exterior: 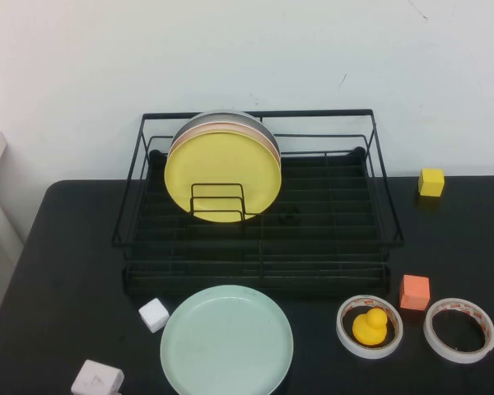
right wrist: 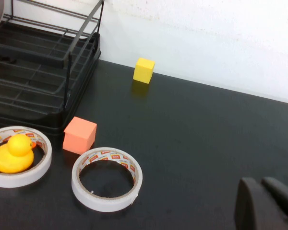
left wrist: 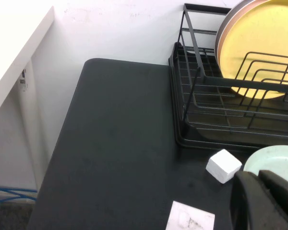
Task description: Place plate on rack
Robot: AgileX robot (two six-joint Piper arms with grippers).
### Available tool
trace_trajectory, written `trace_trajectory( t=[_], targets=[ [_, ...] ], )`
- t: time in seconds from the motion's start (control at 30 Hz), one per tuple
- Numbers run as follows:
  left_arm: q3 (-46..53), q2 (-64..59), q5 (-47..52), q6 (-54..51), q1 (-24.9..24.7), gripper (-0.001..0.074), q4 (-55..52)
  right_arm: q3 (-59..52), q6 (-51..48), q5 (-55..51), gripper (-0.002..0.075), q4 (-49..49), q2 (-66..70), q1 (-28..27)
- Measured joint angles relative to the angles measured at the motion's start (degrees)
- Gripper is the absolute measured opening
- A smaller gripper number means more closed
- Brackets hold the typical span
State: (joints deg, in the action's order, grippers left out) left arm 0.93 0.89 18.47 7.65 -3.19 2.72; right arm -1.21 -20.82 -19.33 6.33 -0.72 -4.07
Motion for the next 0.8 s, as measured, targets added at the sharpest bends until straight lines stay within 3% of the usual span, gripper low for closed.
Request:
trace_trajectory(
  t=[0.8],
  targets=[
    [0.0, 0.0, 0.0, 0.0, 0.0, -0.0003, 0.0, 0.0, 0.0, 0.0, -0.0002, 0.0, 0.0, 0.0]
  ],
)
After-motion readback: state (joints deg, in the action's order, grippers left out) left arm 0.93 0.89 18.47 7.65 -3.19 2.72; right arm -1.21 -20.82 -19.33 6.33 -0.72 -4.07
